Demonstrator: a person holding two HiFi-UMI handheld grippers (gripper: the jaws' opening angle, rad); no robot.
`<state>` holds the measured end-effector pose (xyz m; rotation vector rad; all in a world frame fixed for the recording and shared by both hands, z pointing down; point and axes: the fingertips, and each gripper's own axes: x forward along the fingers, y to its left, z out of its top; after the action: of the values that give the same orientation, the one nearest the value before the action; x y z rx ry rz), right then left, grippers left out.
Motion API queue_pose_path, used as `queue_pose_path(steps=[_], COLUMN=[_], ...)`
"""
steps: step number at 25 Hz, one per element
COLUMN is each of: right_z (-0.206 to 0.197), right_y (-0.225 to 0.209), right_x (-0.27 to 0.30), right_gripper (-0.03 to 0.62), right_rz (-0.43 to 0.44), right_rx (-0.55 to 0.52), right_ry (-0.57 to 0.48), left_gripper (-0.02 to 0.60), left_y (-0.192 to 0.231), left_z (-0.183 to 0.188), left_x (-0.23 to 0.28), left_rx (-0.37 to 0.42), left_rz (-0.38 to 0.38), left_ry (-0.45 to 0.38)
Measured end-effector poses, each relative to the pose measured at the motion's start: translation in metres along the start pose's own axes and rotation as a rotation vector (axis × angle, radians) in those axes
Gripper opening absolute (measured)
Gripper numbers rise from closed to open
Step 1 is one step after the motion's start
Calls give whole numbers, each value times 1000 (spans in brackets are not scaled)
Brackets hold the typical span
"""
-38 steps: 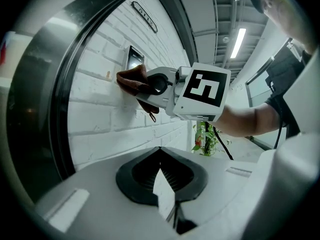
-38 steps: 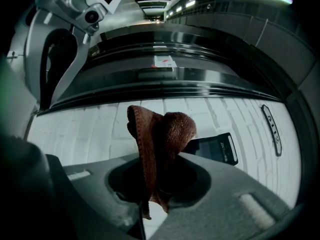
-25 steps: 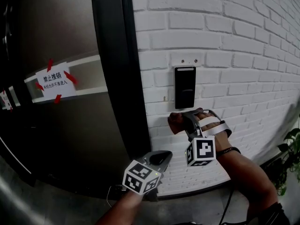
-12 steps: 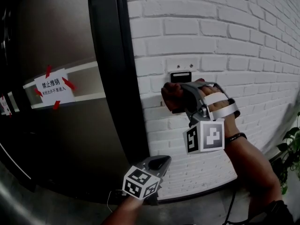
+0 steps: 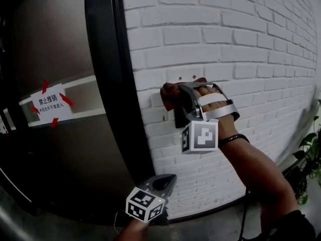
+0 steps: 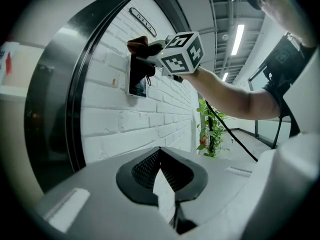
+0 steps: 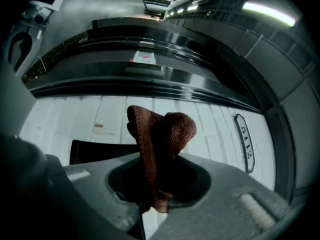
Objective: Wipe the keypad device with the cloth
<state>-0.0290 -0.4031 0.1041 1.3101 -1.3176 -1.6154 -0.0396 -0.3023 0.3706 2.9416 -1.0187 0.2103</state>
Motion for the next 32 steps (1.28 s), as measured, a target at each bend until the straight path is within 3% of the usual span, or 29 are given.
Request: queue_pose_path(steps=[7, 32], right_z=[-4, -14], right_y=[16, 92], right_x=[-1, -28], right_gripper=[55, 55], right_rz=[-46, 69], right_rx=[-51, -11], right_ry=[6, 6], left_gripper=[17, 17], left_y=[1, -13], left_z=[0, -3], left_x=[5, 9], left_rx=[2, 4], left_rz=[-13, -41], left_ry=[-7, 1])
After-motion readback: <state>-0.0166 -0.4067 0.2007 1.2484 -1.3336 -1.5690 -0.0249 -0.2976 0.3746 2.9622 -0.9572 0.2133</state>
